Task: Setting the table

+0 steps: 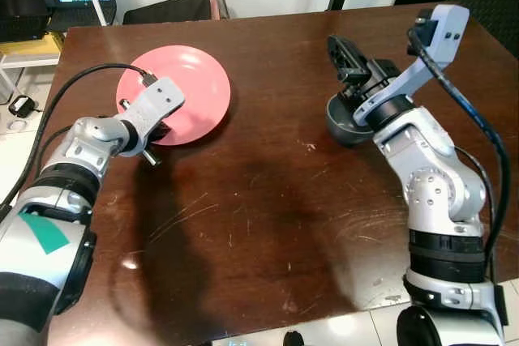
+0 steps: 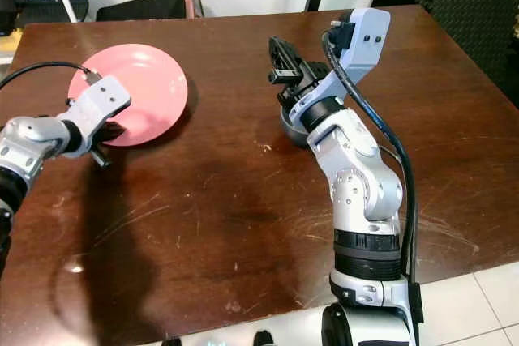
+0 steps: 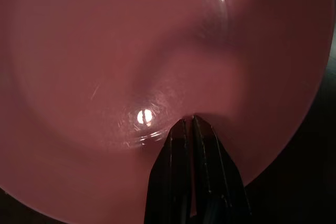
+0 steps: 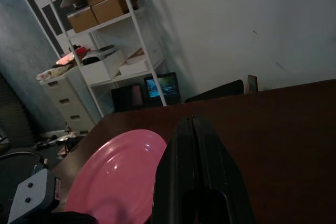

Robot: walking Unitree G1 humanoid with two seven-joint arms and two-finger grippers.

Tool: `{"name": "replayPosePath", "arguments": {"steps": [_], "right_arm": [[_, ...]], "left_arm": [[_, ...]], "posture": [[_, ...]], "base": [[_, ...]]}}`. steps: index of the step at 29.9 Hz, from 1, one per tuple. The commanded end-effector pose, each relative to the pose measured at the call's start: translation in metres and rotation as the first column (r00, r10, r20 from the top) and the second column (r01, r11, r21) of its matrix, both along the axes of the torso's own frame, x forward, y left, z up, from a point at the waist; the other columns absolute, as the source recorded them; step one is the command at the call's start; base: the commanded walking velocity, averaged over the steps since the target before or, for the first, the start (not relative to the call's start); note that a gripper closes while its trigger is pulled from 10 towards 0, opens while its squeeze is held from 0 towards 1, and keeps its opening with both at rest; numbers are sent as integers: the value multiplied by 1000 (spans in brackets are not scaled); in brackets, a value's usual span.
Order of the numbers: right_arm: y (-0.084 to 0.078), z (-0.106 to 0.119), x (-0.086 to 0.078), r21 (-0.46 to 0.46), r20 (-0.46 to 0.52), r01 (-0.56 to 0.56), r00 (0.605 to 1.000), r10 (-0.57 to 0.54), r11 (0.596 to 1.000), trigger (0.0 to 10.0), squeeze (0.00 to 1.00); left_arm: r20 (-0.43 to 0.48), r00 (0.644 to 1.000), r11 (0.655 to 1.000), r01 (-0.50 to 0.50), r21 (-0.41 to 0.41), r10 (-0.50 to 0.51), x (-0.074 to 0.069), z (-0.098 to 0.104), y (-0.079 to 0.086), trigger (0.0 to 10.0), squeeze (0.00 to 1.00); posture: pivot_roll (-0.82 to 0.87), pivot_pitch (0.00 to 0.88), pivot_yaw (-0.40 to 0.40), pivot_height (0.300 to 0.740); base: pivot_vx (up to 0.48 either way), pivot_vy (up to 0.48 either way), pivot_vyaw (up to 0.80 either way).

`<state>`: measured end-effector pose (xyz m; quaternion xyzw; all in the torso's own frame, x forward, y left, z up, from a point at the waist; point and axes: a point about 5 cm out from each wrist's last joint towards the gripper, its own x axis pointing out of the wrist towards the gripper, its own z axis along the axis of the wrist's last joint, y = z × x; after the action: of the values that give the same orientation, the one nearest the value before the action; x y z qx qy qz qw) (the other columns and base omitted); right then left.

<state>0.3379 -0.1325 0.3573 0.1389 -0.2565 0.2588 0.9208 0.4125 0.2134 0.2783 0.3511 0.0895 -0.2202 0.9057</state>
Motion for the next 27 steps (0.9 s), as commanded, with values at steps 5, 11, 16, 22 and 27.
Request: {"name": "replayPosePath", "arguments": {"steps": [5, 11, 16, 22, 27], "right_arm": [[0, -9, 6, -7, -9, -2, 1000, 2, 1000, 10000, 0], [-1, -20, 13, -20, -37, 7, 999, -8, 1000, 10000, 0], [-1, -26, 20, -5, -66, -4, 998, 4, 1000, 10000, 0], [2, -30, 25, 4, -76, -20, 997, 20, 1000, 10000, 0], [6, -34, 28, 6, -88, -40, 995, 41, 999, 10000, 0]], "left_arm": [[-223, 960, 985, 153, -83, -168, -19, -44, 5, 10000, 0], [-234, 895, 912, 320, -255, -380, -52, -43, -25, 10000, 0], [-251, 846, 867, 388, -313, -470, -78, -52, -42, 10000, 0], [-301, 820, 854, 374, -362, -487, -106, -65, -50, 10000, 0], [-306, 846, 860, 294, -416, -437, -121, -69, -50, 10000, 0]], "posture": [[42, 278, 60, 740], [54, 247, 53, 740], [64, 232, 51, 740], [66, 225, 47, 740], [73, 213, 40, 740]], "base": [[0, 0, 0], [0, 0, 0], [0, 0, 0], [0, 0, 0], [0, 0, 0]]}}
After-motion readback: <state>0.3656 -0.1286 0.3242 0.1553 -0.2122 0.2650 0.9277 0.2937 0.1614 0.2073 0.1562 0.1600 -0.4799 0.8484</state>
